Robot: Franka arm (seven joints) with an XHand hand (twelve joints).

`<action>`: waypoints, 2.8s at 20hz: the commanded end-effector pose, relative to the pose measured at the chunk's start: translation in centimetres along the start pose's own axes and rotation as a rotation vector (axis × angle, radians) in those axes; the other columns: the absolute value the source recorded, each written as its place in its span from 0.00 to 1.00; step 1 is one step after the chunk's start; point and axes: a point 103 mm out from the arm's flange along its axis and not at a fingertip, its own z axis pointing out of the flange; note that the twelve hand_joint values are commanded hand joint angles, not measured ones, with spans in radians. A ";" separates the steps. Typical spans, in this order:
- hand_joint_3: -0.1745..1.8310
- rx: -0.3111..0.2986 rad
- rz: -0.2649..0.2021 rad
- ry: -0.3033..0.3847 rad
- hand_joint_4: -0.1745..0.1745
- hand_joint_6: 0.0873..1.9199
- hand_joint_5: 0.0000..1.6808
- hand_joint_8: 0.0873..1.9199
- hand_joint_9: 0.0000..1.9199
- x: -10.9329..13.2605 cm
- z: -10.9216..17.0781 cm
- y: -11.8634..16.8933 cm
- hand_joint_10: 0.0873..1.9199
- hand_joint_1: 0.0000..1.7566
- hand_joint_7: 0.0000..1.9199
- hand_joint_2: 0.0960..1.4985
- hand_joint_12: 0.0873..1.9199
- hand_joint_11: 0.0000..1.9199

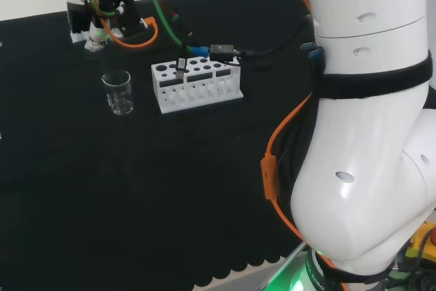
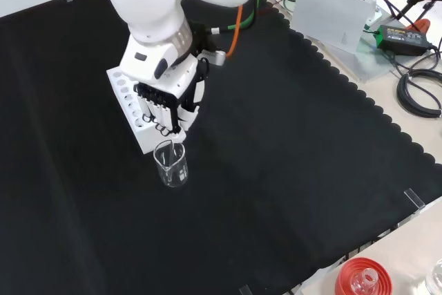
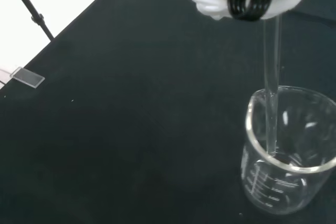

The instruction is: Stir in the beaker to the left of the white test tube rack with the glass rod.

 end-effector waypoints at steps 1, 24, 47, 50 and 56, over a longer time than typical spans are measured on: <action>0.26 0.008 -0.003 -0.019 0.00 0.05 0.72 0.27 0.74 0.8 -0.4 0.0 0.27 0.89 0.67 0.48 0.37 0.65; 0.26 -0.007 0.043 -0.012 0.00 0.05 0.72 0.27 0.74 -1.9 -1.6 -1.7 0.27 0.89 0.67 0.48 0.37 0.66; 0.16 -0.015 0.012 -0.025 0.00 0.11 0.70 0.29 0.72 5.3 -1.6 -3.4 0.31 0.81 0.66 0.58 0.29 0.79; 0.16 -0.004 0.003 -0.021 0.00 0.11 0.70 0.29 0.72 5.2 -1.4 -2.4 0.31 0.81 0.66 0.58 0.29 0.79; 0.15 -0.006 0.006 -0.011 0.00 0.11 0.70 0.29 0.72 2.6 -1.9 -1.2 0.31 0.81 0.66 0.59 0.29 0.80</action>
